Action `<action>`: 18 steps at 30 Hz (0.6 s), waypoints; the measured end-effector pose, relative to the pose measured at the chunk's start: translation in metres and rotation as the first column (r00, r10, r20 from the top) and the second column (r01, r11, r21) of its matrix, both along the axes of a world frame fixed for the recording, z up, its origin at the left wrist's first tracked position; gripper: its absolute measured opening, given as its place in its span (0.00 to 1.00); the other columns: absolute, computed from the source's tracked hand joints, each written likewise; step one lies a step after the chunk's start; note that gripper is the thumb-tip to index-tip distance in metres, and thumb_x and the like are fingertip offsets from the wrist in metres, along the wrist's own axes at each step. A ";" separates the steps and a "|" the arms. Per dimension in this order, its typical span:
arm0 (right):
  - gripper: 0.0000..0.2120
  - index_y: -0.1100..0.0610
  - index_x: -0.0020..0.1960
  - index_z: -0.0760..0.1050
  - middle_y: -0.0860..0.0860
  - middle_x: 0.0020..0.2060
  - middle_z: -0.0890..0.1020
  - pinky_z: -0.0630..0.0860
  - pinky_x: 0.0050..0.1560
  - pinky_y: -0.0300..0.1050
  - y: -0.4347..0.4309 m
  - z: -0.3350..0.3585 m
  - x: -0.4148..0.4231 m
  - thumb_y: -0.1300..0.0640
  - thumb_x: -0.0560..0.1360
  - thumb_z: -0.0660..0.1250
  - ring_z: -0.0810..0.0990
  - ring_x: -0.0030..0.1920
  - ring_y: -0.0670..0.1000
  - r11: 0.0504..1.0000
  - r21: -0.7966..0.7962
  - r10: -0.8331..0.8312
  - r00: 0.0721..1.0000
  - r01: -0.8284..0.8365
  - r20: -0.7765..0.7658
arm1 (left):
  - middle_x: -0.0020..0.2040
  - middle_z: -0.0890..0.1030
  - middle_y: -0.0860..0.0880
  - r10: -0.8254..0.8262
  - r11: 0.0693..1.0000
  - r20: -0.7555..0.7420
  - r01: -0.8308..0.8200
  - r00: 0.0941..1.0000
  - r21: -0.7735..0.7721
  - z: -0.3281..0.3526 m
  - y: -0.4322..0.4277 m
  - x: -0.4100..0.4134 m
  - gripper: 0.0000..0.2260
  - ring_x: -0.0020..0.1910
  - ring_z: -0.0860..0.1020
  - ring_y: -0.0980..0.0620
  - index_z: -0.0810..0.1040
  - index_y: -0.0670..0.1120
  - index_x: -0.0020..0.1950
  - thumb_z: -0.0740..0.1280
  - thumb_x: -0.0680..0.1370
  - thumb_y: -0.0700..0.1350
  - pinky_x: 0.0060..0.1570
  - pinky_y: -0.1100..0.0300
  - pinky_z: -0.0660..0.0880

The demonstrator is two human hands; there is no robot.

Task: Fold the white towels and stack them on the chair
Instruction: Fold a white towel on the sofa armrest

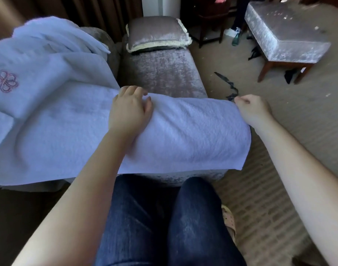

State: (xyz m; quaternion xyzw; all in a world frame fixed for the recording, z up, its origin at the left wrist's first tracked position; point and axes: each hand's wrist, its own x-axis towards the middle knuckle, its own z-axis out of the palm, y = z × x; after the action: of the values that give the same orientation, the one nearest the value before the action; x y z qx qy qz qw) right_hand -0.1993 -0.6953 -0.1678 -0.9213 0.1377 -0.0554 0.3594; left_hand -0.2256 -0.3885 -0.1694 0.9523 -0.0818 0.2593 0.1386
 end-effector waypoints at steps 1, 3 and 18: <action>0.20 0.61 0.48 0.79 0.57 0.46 0.81 0.69 0.45 0.46 -0.001 0.002 0.010 0.47 0.81 0.56 0.78 0.51 0.58 0.999 -0.034 0.003 0.999 -0.005 -0.044 | 0.55 0.80 0.44 0.024 1.000 0.009 -0.024 1.000 -0.012 -0.003 0.000 0.003 0.16 0.58 0.74 0.42 0.78 0.41 0.55 0.57 0.78 0.49 0.54 0.49 0.70; 0.24 0.64 0.44 0.76 0.58 0.41 0.78 0.66 0.41 0.45 -0.001 0.002 0.029 0.44 0.81 0.56 0.78 0.50 0.60 0.997 -0.069 -0.031 0.993 0.023 -0.114 | 0.54 0.81 0.45 0.029 1.000 0.061 -0.029 0.998 -0.008 -0.008 0.000 0.002 0.14 0.58 0.75 0.43 0.79 0.41 0.55 0.58 0.78 0.48 0.55 0.50 0.69; 0.15 0.63 0.59 0.79 0.60 0.55 0.81 0.72 0.51 0.46 -0.011 -0.003 0.043 0.55 0.81 0.61 0.79 0.57 0.58 0.977 0.015 -0.213 0.967 0.213 0.139 | 0.48 0.81 0.42 0.059 0.998 0.105 -0.061 0.993 0.009 -0.013 0.000 0.003 0.12 0.51 0.76 0.40 0.79 0.40 0.51 0.59 0.77 0.45 0.58 0.50 0.67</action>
State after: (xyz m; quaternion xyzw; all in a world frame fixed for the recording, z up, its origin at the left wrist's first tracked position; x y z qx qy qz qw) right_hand -0.1562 -0.7065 -0.1712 -0.8950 0.2105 -0.1583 0.3600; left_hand -0.2227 -0.3880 -0.1822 0.9402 -0.0619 0.3125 0.1204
